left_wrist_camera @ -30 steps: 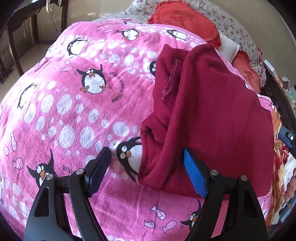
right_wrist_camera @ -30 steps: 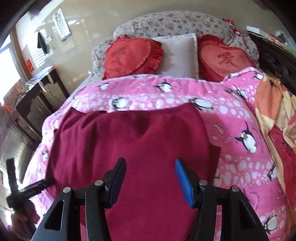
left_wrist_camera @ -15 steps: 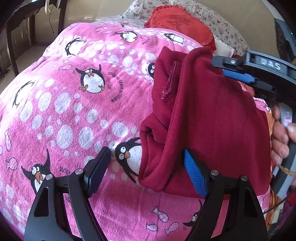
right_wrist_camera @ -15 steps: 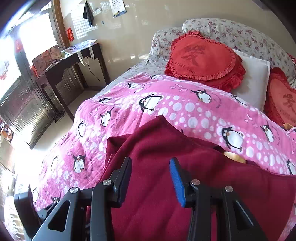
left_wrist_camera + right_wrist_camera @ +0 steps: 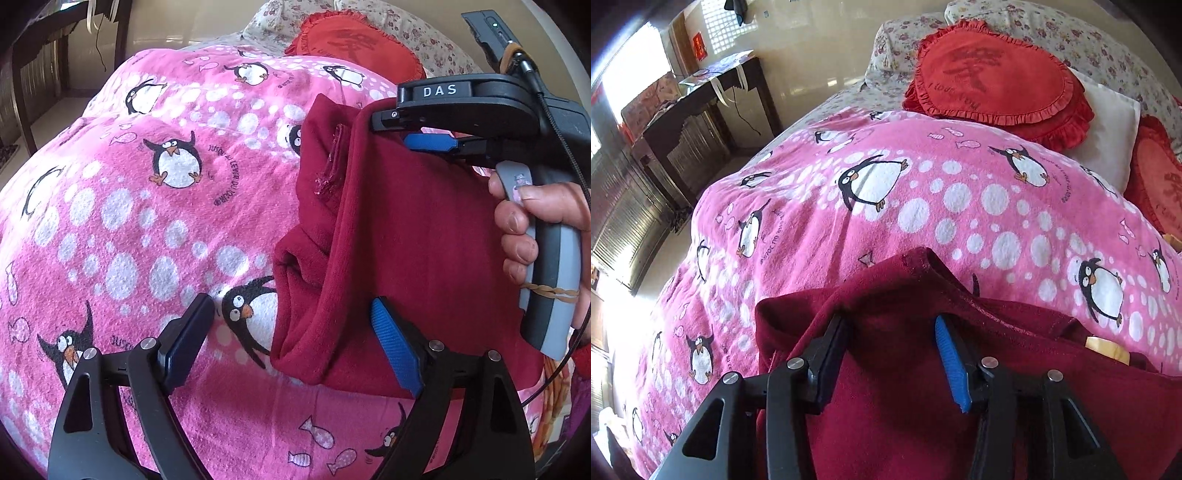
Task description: Fold small clothes
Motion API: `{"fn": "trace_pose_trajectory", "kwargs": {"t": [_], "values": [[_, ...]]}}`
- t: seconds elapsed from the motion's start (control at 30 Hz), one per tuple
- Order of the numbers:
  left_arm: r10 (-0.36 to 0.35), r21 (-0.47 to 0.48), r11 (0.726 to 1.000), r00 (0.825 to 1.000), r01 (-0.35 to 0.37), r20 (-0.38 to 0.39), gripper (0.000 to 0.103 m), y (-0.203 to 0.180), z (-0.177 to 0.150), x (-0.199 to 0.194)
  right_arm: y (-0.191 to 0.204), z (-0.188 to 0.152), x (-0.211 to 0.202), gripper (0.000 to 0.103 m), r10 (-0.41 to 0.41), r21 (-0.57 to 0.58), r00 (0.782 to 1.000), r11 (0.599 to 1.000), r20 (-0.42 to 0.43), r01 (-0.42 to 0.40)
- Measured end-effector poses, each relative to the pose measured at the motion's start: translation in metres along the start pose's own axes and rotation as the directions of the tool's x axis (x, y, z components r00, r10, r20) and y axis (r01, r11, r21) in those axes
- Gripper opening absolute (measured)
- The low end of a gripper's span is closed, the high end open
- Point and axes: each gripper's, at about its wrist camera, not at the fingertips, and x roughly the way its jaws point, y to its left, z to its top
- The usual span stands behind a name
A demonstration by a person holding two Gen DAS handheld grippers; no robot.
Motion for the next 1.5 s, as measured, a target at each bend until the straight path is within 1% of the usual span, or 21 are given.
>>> {"fn": "trace_pose_trajectory", "kwargs": {"t": [0.13,0.3,0.37,0.43,0.47,0.5,0.53,0.67,0.8,0.87,0.9,0.97,1.0,1.03,1.07,1.1,1.13,1.17,1.27,1.37,1.5], "values": [[-0.006,0.002,1.000,1.000,0.006,0.007,0.087,0.001,0.000,0.000,-0.001,-0.004,-0.018,0.047,0.048,0.031,0.999,0.998,0.005,-0.048],[-0.011,0.004,1.000,1.000,0.011,0.012,0.087,-0.001,-0.001,0.001,0.014,-0.013,-0.033,0.048,0.073,-0.009,0.997,0.997,0.029,-0.072],[-0.026,-0.003,1.000,0.999,0.026,0.019,0.087,0.000,-0.002,0.000,0.020,-0.013,-0.036,0.048,0.102,-0.003,0.994,0.995,0.032,-0.102],[-0.054,-0.023,0.998,0.998,0.055,0.036,0.087,0.005,-0.002,-0.002,0.029,-0.010,-0.038,0.053,0.109,-0.023,0.994,0.994,0.032,-0.108],[-0.070,-0.035,0.997,0.997,0.071,0.045,0.087,0.007,-0.003,-0.003,0.033,-0.009,-0.037,0.056,0.097,-0.032,0.995,0.995,0.029,-0.096],[-0.084,-0.044,0.995,0.995,0.087,0.051,0.087,0.010,-0.003,-0.005,0.036,-0.007,-0.034,0.068,0.087,-0.033,0.996,0.996,0.021,-0.086],[-0.096,-0.050,0.994,0.994,0.098,0.055,0.087,0.012,-0.004,-0.005,0.037,-0.006,-0.030,0.075,0.073,-0.028,0.997,0.997,0.007,-0.073],[-0.101,-0.050,0.993,0.993,0.104,0.059,0.087,0.015,-0.004,-0.007,0.042,-0.004,-0.006,0.076,0.013,-0.020,0.999,1.000,-0.049,-0.014],[-0.077,-0.020,0.997,0.995,0.079,0.063,0.088,0.013,-0.006,-0.008,0.062,-0.004,0.013,0.092,-0.107,-0.093,0.993,0.990,-0.049,0.103],[-0.076,-0.016,0.997,0.995,0.077,0.063,0.089,0.015,-0.005,-0.009,0.073,-0.006,0.025,0.092,-0.186,-0.166,0.982,0.970,-0.042,0.177],[-0.079,-0.018,0.997,0.995,0.080,0.062,0.089,0.016,-0.005,-0.009,0.077,-0.008,0.028,0.090,-0.214,-0.198,0.976,0.959,-0.031,0.204],[-0.087,-0.024,0.996,0.994,0.089,0.060,0.089,0.018,-0.003,-0.010,0.076,-0.011,0.026,0.070,-0.220,-0.216,0.976,0.952,0.005,0.216],[-0.089,-0.026,0.996,0.994,0.091,0.057,0.089,0.017,-0.002,-0.010,0.071,-0.011,0.020,0.057,-0.211,-0.200,0.977,0.957,0.024,0.212],[-0.090,-0.027,0.995,0.995,0.091,0.052,0.089,0.018,0.000,-0.010,0.064,-0.010,0.011,0.043,-0.167,-0.175,0.985,0.970,0.030,0.170],[-0.090,-0.029,0.995,0.995,0.091,0.046,0.089,0.020,0.004,-0.010,0.056,-0.009,0.003,0.036,-0.125,-0.148,0.992,0.981,0.031,0.129],[-0.092,-0.035,0.995,0.995,0.094,0.044,0.089,0.021,0.008,-0.011,0.047,-0.007,-0.006,0.019,-0.083,-0.118,0.996,0.989,0.034,0.086],[-0.101,-0.044,0.994,0.994,0.103,0.049,0.089,0.020,0.014,-0.011,0.037,-0.006,-0.016,0.014,-0.022,-0.084,0.999,0.996,0.043,0.026],[-0.114,-0.057,0.992,0.992,0.117,0.059,0.089,0.021,0.020,-0.011,0.028,-0.005,-0.025,0.014,0.033,-0.051,0.998,0.998,0.051,-0.030],[-0.126,-0.076,0.988,0.990,0.131,0.067,0.089,0.022,0.033,-0.006,0.013,-0.008,-0.043,0.013,0.094,-0.012,0.993,0.996,0.071,-0.094],[-0.107,-0.034,0.994,0.993,0.109,0.057,0.089,0.015,0.041,0.005,0.009,-0.010,-0.047,0.013,0.108,-0.009,0.991,0.994,0.074,-0.108],[-0.096,0.048,0.994,0.993,0.093,0.064,0.089,0.003,0.039,0.011,0.013,-0.014,-0.050,0.012,0.126,-0.013,0.989,0.992,0.078,-0.126]]}}
